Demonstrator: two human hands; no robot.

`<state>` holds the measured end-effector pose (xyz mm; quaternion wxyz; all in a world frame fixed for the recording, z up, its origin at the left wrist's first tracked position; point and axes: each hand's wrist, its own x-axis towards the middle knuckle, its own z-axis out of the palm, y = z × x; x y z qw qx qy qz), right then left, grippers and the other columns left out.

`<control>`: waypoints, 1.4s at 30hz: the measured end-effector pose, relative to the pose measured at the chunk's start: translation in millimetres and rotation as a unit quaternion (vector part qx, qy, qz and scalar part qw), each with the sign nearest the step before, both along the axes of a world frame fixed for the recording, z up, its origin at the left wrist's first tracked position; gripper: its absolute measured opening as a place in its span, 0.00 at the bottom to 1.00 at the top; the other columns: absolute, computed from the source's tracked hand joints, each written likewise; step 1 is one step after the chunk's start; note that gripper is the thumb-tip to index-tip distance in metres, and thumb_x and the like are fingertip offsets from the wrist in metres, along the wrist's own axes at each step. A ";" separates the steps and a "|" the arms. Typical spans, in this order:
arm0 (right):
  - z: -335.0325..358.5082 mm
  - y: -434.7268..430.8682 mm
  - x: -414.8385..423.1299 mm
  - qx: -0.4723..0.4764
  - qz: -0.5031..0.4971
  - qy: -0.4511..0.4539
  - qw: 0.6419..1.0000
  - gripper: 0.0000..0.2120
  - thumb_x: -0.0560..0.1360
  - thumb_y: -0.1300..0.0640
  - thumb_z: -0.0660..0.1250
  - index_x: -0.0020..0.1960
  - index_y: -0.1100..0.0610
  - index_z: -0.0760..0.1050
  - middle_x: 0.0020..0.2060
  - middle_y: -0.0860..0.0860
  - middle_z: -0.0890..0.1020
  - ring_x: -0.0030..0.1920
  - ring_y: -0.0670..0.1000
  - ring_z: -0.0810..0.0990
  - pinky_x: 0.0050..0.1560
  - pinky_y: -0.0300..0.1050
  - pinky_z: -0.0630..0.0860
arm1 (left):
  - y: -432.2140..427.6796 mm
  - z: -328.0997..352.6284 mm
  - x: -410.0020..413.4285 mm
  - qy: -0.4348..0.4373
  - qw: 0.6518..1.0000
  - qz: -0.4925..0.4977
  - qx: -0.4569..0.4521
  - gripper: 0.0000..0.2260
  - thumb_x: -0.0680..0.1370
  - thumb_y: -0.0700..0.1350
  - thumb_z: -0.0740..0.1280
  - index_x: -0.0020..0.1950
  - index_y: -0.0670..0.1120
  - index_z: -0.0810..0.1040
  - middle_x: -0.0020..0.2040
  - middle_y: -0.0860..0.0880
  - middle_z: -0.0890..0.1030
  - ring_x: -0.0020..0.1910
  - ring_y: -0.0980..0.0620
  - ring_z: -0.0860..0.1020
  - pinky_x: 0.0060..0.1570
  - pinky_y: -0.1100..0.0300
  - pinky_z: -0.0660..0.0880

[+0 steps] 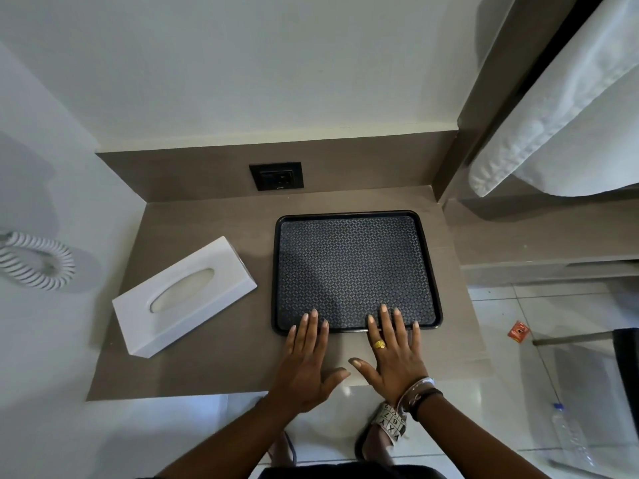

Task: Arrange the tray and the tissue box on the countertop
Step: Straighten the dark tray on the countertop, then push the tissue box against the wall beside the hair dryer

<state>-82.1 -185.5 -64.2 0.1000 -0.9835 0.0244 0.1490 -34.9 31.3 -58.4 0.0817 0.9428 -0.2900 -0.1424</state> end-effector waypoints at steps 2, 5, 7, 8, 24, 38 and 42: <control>1.1 -2.4 11.6 -0.002 0.004 -0.002 1.000 0.42 0.75 0.27 0.50 0.78 0.54 0.56 0.79 0.59 0.55 0.78 0.62 0.50 0.72 0.68 0.45 | -3.6 2.1 9.5 0.002 1.000 0.005 -0.002 0.43 0.76 0.72 0.47 0.80 0.42 0.55 0.81 0.39 0.50 0.80 0.39 0.49 0.76 0.43 0.47; 3.1 -5.3 29.2 -0.008 0.006 -0.013 1.000 0.41 0.75 0.28 0.47 0.78 0.54 0.57 0.78 0.59 0.56 0.78 0.62 0.52 0.72 0.69 0.48 | -8.7 4.2 26.8 -0.002 1.000 0.011 0.001 0.43 0.76 0.72 0.47 0.79 0.41 0.58 0.80 0.37 0.54 0.79 0.37 0.52 0.75 0.43 0.48; 4.0 -7.4 39.5 -0.010 0.006 -0.024 1.000 0.41 0.75 0.28 0.46 0.78 0.54 0.57 0.79 0.58 0.55 0.78 0.62 0.52 0.73 0.70 0.49 | -12.2 3.5 38.6 -0.003 1.000 0.012 0.000 0.44 0.75 0.73 0.48 0.79 0.41 0.58 0.80 0.37 0.53 0.79 0.37 0.51 0.76 0.42 0.48; 4.5 -8.3 44.7 -0.010 0.005 -0.027 1.000 0.41 0.76 0.28 0.46 0.79 0.53 0.56 0.79 0.58 0.54 0.78 0.62 0.52 0.73 0.70 0.49 | -13.6 2.5 44.6 -0.002 1.000 0.013 0.000 0.44 0.75 0.73 0.48 0.79 0.41 0.57 0.80 0.37 0.51 0.79 0.37 0.50 0.77 0.41 0.48; -1.9 -25.7 91.6 0.003 0.012 -0.045 0.999 0.38 0.77 0.31 0.44 0.79 0.53 0.50 0.79 0.56 0.47 0.78 0.59 0.48 0.73 0.67 0.42 | -20.7 -3.6 83.9 -0.017 1.000 0.004 0.008 0.44 0.75 0.72 0.52 0.79 0.41 0.57 0.80 0.36 0.52 0.80 0.37 0.51 0.77 0.37 0.51; 6.4 70.1 61.3 0.069 0.187 -0.074 0.977 0.39 0.77 0.30 0.50 0.79 0.52 0.52 0.79 0.59 0.52 0.78 0.60 0.49 0.73 0.69 0.52 | 107.6 56.6 144.4 -0.139 0.977 0.152 -0.051 0.46 0.74 0.74 0.48 0.80 0.41 0.54 0.81 0.38 0.51 0.80 0.40 0.50 0.76 0.38 0.47; 7.1 109.5 72.7 0.069 0.220 -0.042 0.972 0.40 0.75 0.29 0.53 0.79 0.50 0.53 0.78 0.60 0.56 0.77 0.62 0.55 0.73 0.71 0.54 | 178.2 64.5 174.9 -0.019 0.987 0.146 0.070 0.63 0.58 0.84 0.44 0.80 0.42 0.48 0.81 0.39 0.45 0.81 0.40 0.45 0.76 0.38 0.45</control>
